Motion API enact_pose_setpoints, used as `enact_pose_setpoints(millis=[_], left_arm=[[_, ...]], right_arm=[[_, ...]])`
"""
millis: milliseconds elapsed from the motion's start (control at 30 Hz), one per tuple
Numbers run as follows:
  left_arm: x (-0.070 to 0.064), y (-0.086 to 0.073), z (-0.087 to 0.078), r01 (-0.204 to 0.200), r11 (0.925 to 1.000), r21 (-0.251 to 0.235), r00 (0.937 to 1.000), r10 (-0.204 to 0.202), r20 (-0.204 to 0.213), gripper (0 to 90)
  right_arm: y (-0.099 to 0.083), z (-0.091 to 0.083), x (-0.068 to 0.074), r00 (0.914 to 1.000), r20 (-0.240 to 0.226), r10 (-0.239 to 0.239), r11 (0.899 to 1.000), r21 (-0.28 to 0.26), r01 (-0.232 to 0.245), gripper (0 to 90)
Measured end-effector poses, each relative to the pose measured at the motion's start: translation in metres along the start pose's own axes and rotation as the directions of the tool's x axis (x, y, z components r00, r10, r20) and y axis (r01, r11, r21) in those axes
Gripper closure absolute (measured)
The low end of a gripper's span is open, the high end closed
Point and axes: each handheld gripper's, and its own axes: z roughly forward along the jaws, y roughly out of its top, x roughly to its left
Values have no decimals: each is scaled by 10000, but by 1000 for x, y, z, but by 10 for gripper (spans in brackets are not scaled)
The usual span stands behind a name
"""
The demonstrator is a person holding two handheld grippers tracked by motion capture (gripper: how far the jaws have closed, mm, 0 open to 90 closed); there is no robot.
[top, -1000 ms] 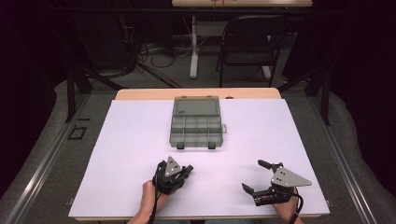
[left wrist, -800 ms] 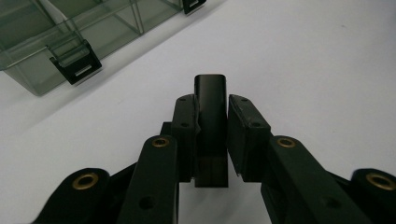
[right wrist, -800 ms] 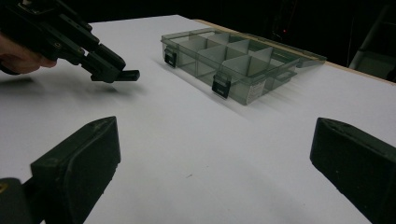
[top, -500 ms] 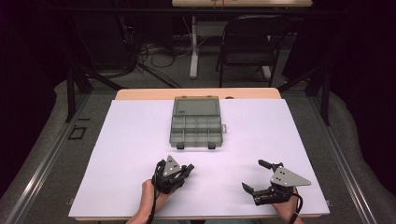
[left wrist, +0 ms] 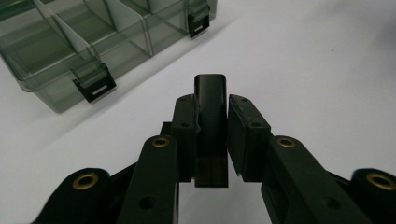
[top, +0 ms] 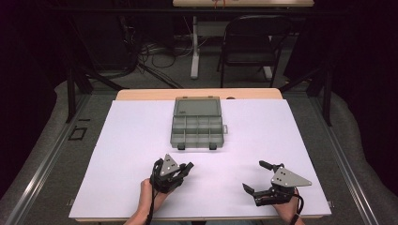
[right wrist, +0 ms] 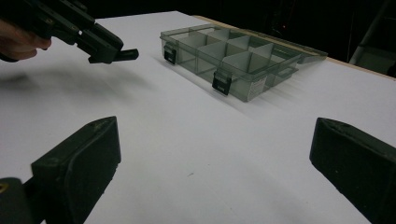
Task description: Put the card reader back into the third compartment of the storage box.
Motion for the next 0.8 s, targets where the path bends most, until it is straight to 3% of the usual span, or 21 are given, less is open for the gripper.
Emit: enact_pose_setpoints(millis=[433,800], left_arm=[[5,8,-1,-33,10000,-47,10000,33,26,735],[9,31,4,-65,9994,-328,10000,66,31,735]], right_arm=[[0,1,1,10000,-38,-9,10000,6,9,15],[0,-1,-1,10000,32,-4,10000,-15,4,15]])
